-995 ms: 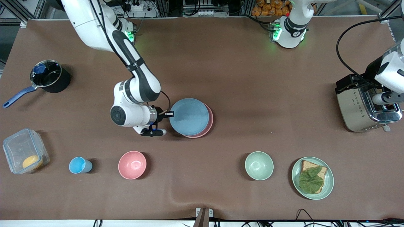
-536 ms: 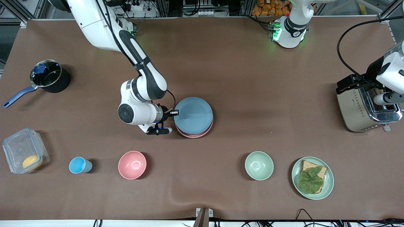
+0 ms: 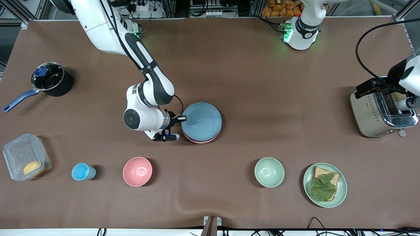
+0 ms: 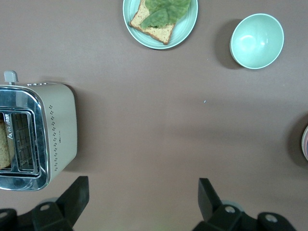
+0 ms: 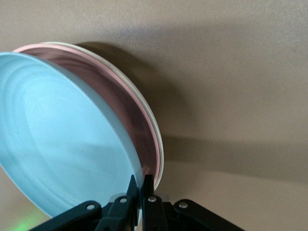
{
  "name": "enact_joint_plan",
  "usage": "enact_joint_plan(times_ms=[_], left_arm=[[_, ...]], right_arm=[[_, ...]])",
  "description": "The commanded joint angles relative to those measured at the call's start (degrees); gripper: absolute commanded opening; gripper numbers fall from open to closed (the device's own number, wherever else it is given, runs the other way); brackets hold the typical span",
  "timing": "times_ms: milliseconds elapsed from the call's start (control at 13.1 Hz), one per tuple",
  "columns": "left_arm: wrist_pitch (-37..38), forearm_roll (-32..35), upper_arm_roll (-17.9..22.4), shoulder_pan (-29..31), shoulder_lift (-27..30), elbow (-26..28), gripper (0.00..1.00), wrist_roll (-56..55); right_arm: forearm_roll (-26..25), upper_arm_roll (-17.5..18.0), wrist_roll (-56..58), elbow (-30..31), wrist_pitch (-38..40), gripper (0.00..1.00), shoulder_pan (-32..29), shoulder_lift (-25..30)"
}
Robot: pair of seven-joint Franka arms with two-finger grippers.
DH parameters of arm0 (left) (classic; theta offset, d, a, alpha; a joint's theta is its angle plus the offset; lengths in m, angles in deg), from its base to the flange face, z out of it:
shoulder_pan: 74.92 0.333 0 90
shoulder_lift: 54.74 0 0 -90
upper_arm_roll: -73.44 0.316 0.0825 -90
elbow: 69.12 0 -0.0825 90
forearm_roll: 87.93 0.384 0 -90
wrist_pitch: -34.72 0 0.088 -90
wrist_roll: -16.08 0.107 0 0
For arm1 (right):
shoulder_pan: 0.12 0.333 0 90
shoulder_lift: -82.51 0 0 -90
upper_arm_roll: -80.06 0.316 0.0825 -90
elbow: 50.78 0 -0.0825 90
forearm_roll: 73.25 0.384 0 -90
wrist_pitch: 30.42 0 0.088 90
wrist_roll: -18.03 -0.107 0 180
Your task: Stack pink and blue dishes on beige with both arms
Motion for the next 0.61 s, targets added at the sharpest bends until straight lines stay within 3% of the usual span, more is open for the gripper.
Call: enact_joint_plan(times_ms=[0, 77, 153, 230, 306, 536], left_arm=[[0.8, -1.4, 0.2, 0.1, -1.0, -1.7, 1.0, 1.6], [0.8, -1.4, 0.2, 0.0, -1.4, -3.3, 1.0, 1.4], [0.8, -1.3, 0.2, 0.0, -2.1, -4.4, 1.0, 1.2], [0.8, -1.2, 0.2, 0.0, -2.4, -4.7, 1.0, 1.2], [0.7, -1.1, 0.3, 0.0, -3.0, -4.8, 1.0, 1.1], [0.3, -0.7, 0.7, -0.3, -3.5, -5.9, 1.0, 1.1]], right_arm=[[1.3, -0.6, 0.0, -1.3, -0.2, 0.0, 0.8, -1.0], [1.3, -0.6, 0.0, -1.3, -0.2, 0.0, 0.8, -1.0], [1.3, -0.6, 0.0, -1.3, -0.2, 0.24, 0.7, -1.0], [1.3, -0.6, 0.0, -1.3, -0.3, 0.68, 0.2, -1.0], [1.2, -0.7, 0.2, -1.3, -0.2, 1.0, 0.0, -0.8], [0.6, -0.9, 0.7, -1.8, 0.5, 1.0, -1.0, 0.0]])
